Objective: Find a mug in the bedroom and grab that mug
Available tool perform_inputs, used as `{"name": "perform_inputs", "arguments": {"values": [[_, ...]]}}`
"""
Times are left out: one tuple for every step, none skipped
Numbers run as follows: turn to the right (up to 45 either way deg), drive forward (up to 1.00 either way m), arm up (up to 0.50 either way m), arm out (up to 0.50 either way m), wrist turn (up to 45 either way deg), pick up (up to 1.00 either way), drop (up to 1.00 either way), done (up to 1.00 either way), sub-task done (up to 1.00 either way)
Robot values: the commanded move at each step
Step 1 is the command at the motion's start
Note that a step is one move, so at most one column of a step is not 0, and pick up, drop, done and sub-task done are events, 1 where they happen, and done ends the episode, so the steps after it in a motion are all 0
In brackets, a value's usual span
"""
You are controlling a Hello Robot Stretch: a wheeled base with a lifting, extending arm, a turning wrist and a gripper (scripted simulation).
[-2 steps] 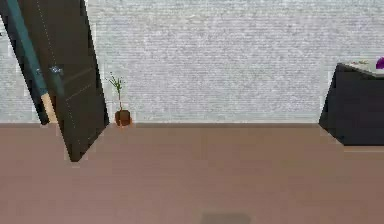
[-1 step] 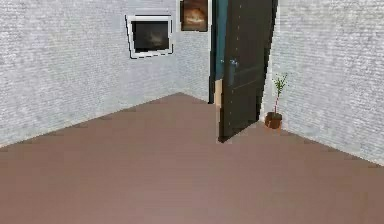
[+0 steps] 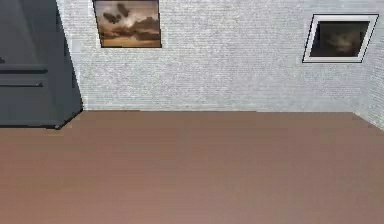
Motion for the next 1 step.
{"name": "perform_inputs", "arguments": {"values": [[-45.0,0.00,0.00,0.00,0.0,0.00,0.00,0.00,0.00]]}}
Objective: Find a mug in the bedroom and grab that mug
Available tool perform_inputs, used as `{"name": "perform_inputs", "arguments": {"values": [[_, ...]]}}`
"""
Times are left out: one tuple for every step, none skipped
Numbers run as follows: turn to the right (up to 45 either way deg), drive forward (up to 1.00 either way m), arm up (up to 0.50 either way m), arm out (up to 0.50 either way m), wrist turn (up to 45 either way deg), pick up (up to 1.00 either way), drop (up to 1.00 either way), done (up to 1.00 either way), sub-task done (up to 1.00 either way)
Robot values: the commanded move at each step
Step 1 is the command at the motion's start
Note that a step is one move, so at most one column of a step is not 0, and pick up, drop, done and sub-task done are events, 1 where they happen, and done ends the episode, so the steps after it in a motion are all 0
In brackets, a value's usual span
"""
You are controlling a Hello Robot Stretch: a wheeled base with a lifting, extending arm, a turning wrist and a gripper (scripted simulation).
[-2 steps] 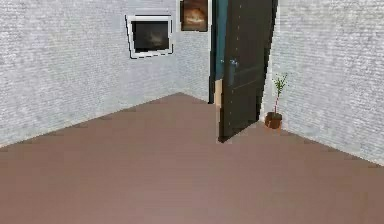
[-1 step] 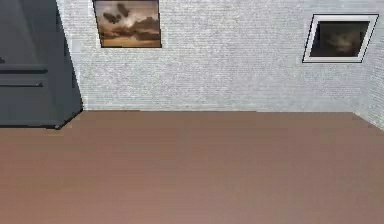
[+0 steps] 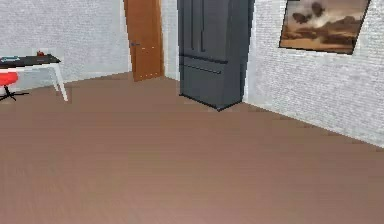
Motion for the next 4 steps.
{"name": "perform_inputs", "arguments": {"values": [[-18.0,0.00,0.00,0.00,0.0,0.00,0.00,0.00,0.00],[0.0,1.00,0.00,0.00,0.0,0.00,0.00,0.00,0.00],[0.0,1.00,0.00,0.00,0.0,0.00,0.00,0.00,0.00],[0.0,1.00,0.00,0.00,0.0,0.00,0.00,0.00,0.00]]}}
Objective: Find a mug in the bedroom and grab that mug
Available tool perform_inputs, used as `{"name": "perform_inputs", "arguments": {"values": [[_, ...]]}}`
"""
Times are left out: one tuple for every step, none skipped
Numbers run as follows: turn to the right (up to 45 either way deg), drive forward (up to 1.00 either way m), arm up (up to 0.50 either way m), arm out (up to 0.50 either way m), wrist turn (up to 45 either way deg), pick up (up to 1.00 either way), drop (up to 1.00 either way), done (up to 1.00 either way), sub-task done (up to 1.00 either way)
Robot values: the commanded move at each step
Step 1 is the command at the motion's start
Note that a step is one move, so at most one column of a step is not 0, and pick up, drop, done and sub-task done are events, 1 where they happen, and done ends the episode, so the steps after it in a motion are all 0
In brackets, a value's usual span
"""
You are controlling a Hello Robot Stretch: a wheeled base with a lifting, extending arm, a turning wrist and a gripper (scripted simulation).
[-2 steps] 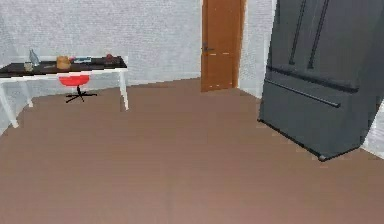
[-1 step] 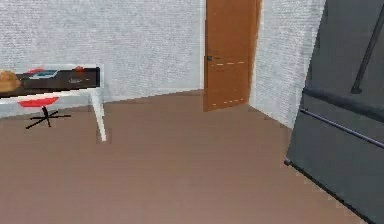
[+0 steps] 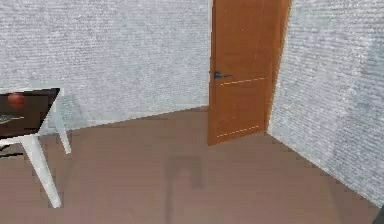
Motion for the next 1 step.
{"name": "perform_inputs", "arguments": {"values": [[0.0,1.00,0.00,0.00,0.0,0.00,0.00,0.00,0.00]]}}
